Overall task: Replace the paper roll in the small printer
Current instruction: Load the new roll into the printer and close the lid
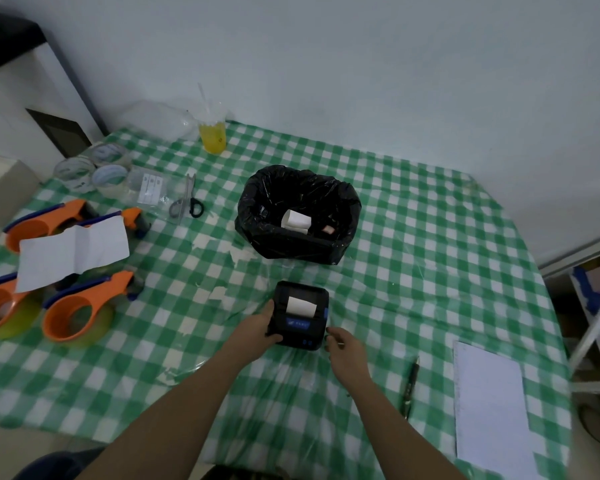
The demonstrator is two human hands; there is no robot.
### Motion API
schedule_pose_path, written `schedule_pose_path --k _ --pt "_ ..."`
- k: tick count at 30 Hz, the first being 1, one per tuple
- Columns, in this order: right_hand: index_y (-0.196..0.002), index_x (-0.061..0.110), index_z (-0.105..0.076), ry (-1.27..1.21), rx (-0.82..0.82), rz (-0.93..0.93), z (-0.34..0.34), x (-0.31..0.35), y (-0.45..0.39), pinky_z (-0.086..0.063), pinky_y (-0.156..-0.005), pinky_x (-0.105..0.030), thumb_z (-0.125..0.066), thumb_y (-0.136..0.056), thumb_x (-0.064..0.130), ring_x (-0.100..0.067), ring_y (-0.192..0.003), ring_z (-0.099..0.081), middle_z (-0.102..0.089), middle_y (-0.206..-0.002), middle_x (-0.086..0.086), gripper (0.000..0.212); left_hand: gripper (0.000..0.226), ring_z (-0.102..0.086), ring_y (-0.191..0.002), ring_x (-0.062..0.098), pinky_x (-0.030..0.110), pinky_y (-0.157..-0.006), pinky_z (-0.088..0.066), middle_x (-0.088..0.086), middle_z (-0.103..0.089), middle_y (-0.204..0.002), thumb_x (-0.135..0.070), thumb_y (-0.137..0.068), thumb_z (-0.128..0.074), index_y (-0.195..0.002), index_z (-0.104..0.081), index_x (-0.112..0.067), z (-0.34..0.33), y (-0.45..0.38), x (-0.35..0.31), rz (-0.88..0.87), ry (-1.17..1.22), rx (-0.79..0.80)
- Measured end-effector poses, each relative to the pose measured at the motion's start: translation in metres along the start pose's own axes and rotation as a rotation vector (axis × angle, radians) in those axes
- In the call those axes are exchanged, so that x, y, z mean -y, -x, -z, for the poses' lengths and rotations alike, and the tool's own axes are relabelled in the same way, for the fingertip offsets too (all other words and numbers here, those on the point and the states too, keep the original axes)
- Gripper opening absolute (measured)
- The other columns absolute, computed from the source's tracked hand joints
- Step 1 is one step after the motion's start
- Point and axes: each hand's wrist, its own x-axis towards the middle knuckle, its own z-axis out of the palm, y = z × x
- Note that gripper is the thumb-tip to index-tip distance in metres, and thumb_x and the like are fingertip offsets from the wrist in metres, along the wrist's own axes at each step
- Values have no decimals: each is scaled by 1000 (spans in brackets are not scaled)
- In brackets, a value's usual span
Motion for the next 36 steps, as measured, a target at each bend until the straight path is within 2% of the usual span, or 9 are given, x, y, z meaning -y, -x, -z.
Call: schedule_pose_path --k 3,8,13,18,23,26,30,32,36 --pt "-121 8 -58 17 6 5 1 0 3 -53 -89 -42 -47 -94 9 -27 -100 -63 -66 -114 -14 30 82 -57 -116 30 43 -97 -50 16 -59 -129 -17 -82 -67 -147 -16 -13 -1 0 3 -11 20 -11" --pt "-124 7 -55 44 12 7 2 -1 5 -49 -79 -31 -47 -94 9 -26 -96 -62 -64 -115 -16 32 82 -57 -117 27 41 -100 -49 15 -58 -130 -16 -82 -67 -147 -17 -13 -2 1 4 1 60 -23" --pt "-124 8 -55 47 12 -1 3 -1 7 -45 -77 -28 -47 -94 11 -19 -91 -56 -62 -118 -15 31 81 -57 -117 27 43 -100 -49 16 -59 -129 -14 -81 -67 -146 -19 -13 -2 2 3 -17 74 -27" --pt "-123 9 -56 32 13 -9 3 0 8 -47 -73 -30 -47 -94 10 -23 -91 -61 -63 -117 -15 31 80 -58 -115 28 44 -99 -49 17 -60 -128 -12 -81 -67 -146 -20 -12 -2 2 0 -20 73 -30" --pt "-122 7 -56 -2 12 -17 5 0 10 -49 -73 -33 -47 -93 7 -32 -92 -64 -63 -105 -12 31 78 -57 -116 29 39 -99 -49 18 -59 -129 -9 -82 -66 -146 -21 -10 -4 3 -2 -22 85 -43" --pt "-121 7 -56 15 11 -11 5 -1 10 -49 -75 -34 -47 -93 7 -26 -86 -61 -64 -106 -14 30 76 -57 -115 30 39 -99 -49 19 -59 -128 -8 -82 -65 -145 -22 -11 -4 4 -3 -22 93 -47" --pt "-119 7 -58 22 11 -7 5 0 9 -51 -77 -36 -48 -92 7 -24 -82 -60 -62 -98 -10 29 77 -54 -119 30 33 -97 -46 19 -56 -131 -8 -83 -64 -146 -18 -10 -6 3 -4 -6 94 -38" --pt "-120 7 -58 31 12 -3 5 0 9 -51 -77 -35 -48 -92 6 -24 -83 -60 -64 -101 -12 29 78 -54 -121 29 30 -96 -44 19 -55 -133 -7 -84 -64 -146 -17 -9 -5 3 -5 2 95 -35" --pt "-121 7 -57 46 19 -4 3 2 9 -45 -70 -30 -48 -91 6 -21 -82 -58 -64 -107 -15 31 80 -55 -119 28 32 -98 -45 18 -56 -132 -8 -83 -65 -146 -17 -9 -5 3 -3 14 108 -33"
